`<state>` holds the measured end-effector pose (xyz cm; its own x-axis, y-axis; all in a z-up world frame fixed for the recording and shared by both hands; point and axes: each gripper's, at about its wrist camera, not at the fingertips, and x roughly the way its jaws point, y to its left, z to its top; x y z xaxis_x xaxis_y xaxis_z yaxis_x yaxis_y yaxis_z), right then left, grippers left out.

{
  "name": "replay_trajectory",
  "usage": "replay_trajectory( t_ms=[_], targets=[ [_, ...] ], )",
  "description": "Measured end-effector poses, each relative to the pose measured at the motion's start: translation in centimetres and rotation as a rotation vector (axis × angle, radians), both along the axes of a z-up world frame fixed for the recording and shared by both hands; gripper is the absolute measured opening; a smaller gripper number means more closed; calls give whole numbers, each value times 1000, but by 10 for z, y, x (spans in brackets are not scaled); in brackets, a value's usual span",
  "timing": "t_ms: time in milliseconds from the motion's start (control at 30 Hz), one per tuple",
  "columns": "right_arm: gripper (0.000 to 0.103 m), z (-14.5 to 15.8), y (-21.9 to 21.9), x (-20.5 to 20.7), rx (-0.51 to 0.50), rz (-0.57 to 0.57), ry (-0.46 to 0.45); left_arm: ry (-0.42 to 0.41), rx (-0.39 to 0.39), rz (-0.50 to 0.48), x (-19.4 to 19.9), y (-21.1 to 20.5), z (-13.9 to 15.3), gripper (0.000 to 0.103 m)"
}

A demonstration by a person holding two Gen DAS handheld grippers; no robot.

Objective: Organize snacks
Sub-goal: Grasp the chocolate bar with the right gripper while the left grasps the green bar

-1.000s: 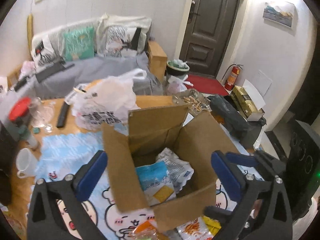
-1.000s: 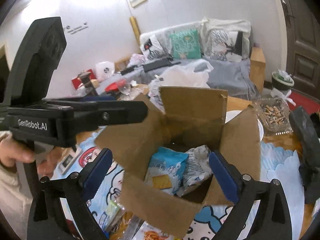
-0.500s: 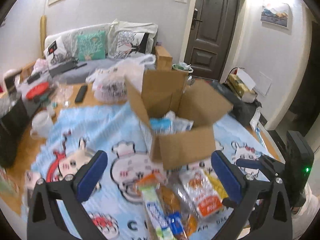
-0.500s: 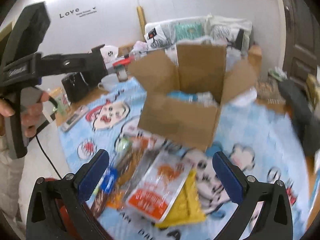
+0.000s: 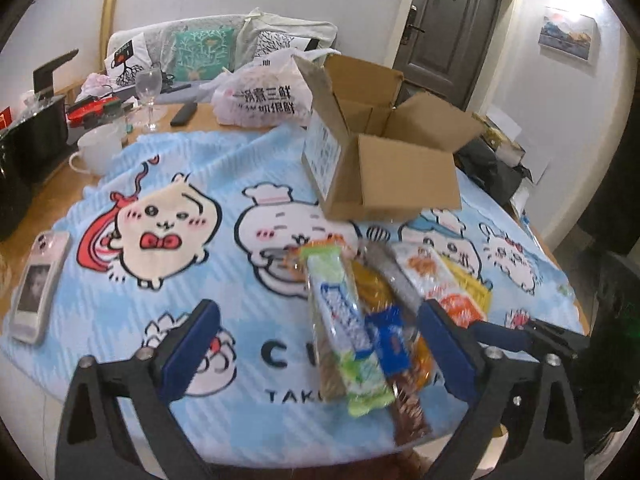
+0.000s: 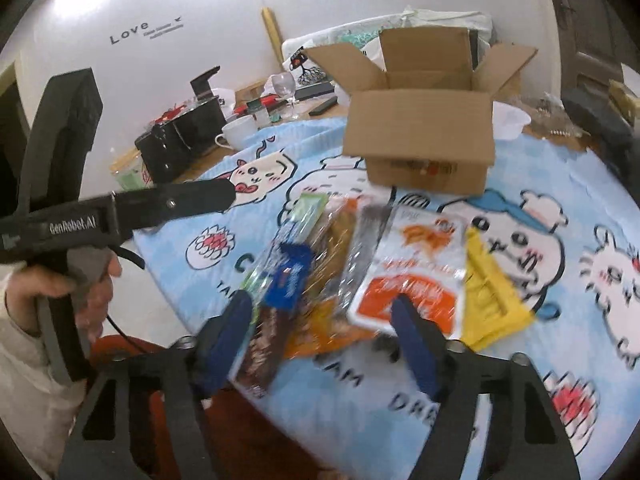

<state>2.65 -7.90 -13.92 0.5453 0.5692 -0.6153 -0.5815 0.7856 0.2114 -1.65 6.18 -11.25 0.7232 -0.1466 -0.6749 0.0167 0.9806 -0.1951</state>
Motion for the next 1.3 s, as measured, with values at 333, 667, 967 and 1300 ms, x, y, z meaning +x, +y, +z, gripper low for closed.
replay_trajectory(
  t_ms=[333,667,967,1300],
  targets=[
    [39,-16,34,-18,-61,-5,29,-34,-58,-30,-14,9,-10,78],
    [17,-28,58,-20,-231,-65,-23,-40,-70,-30,-16,10,-14,78],
    [15,-27,61,-18,-292,-99,-76,-14,-61,-30,-12,7,-21,67],
    [15,22,26,-15,-160,-113,-118,37,-35,-58,12,-14,-28,43]
  ],
)
